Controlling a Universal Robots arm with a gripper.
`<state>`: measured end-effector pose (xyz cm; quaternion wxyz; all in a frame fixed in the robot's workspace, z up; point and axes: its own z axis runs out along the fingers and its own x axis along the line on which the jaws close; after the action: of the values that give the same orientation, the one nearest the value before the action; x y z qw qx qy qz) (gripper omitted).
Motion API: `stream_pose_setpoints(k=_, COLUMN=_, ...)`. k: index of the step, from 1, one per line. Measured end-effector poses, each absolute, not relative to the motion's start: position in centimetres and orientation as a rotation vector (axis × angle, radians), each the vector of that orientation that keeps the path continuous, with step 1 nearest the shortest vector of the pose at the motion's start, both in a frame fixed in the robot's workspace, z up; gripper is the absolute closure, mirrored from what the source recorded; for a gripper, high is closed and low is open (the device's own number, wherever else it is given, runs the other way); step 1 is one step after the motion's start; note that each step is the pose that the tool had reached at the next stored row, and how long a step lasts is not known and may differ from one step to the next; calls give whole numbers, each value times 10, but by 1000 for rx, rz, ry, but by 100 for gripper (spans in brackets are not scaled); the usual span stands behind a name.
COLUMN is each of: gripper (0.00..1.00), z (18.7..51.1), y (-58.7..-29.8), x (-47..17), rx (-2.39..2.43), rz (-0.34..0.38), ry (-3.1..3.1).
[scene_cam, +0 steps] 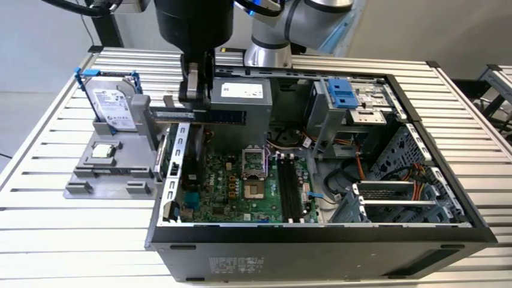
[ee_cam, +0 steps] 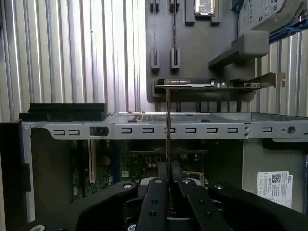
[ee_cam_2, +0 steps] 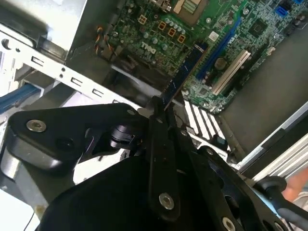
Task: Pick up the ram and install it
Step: 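Pick up the ram and move it above insertion slot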
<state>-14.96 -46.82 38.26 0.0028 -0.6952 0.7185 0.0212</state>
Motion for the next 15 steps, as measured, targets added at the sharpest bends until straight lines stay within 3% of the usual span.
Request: stream_pose_setpoints(k=15, gripper=100, z=383, y=-468, x=-100, rx=-2183, rz=72, ry=2255)
